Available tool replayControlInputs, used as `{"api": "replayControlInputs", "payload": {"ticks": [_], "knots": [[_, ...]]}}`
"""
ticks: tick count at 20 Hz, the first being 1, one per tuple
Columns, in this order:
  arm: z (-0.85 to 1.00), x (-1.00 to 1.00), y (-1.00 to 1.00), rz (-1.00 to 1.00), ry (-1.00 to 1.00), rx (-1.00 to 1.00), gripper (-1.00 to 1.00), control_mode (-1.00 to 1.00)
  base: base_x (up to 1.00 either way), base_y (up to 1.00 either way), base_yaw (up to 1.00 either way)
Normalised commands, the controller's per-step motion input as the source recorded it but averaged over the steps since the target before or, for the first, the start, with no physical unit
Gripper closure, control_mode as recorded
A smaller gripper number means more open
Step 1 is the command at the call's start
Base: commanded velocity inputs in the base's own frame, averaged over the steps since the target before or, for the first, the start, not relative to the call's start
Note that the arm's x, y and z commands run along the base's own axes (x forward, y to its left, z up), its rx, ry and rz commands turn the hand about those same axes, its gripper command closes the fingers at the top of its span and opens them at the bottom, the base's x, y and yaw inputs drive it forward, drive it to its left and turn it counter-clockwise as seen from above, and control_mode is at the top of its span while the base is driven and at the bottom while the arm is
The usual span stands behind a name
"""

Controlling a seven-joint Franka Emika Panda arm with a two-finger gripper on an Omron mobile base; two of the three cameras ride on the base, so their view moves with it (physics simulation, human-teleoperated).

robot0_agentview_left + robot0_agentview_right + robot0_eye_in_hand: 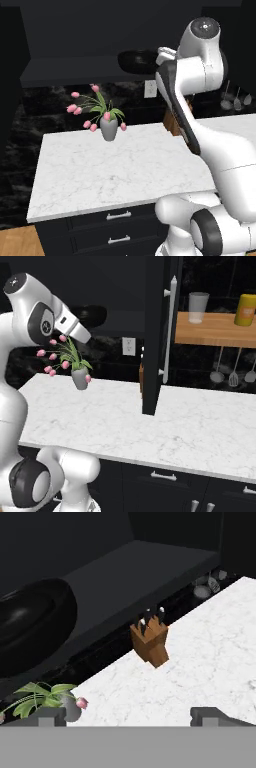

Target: Pick up the bowls on the counter and stack them on top of one another in the open cabinet. Place the smaller bowl on top of the larger bowl.

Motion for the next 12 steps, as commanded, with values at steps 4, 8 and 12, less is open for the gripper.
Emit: {"api": "replayControlInputs", "payload": {"ticks": [4,8,12], "knots": [[-0.58,-0.54,-0.13,0.15,0.0,-0.07,-1.0,-1.0,0.0,0.0,0.0],[-0.73,-0.42,0.0,0.12,0.02,-0.18,-1.0,-1.0,0.0,0.0,0.0],[-0.71,-0.26,-0.01,0.12,0.03,-0.17,-1.0,-1.0,0.0,0.0,0.0]]}}
